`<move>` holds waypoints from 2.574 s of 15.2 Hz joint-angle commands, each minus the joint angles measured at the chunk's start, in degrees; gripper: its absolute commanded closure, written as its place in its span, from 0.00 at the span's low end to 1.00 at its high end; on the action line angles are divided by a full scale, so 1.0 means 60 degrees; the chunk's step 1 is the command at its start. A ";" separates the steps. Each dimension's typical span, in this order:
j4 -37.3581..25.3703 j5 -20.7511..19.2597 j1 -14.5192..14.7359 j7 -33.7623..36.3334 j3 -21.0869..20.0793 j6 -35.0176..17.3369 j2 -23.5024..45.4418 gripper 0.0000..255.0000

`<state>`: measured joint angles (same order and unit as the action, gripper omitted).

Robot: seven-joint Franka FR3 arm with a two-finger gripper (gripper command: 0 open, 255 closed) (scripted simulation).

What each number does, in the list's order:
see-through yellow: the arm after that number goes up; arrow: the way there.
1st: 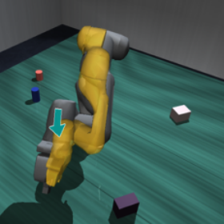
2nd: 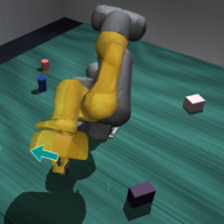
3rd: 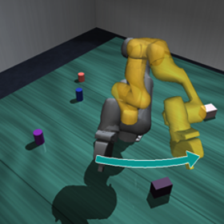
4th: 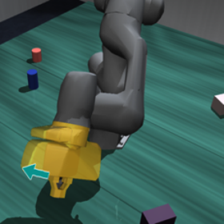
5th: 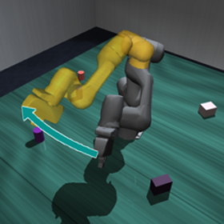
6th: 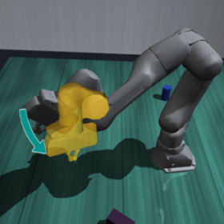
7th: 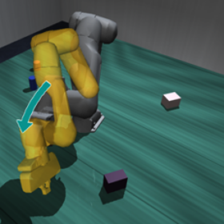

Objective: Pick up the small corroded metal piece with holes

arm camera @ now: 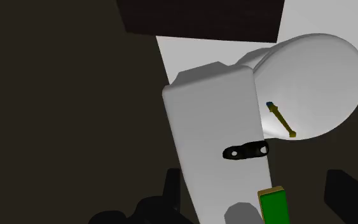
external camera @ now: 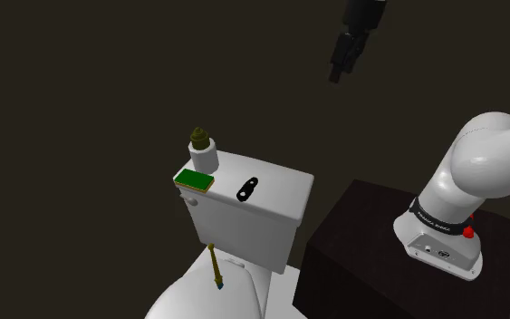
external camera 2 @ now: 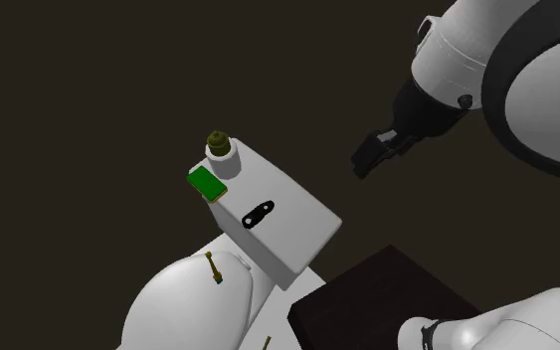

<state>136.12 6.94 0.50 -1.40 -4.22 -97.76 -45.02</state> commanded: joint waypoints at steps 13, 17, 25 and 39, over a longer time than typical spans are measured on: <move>0.1119 0.1030 -0.0884 0.5520 -0.3080 -0.3112 0.2127 0.00; 0.0929 0.0921 -0.1385 0.7501 -0.4114 -0.4169 0.3483 0.00; -0.0154 -0.1063 -0.2542 1.2289 -0.5784 -0.5938 0.7050 0.00; -0.2918 -0.4683 -0.1060 1.8433 -0.4068 -0.6893 1.2277 0.00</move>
<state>118.93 -20.72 -6.18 108.69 -29.05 -138.74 27.90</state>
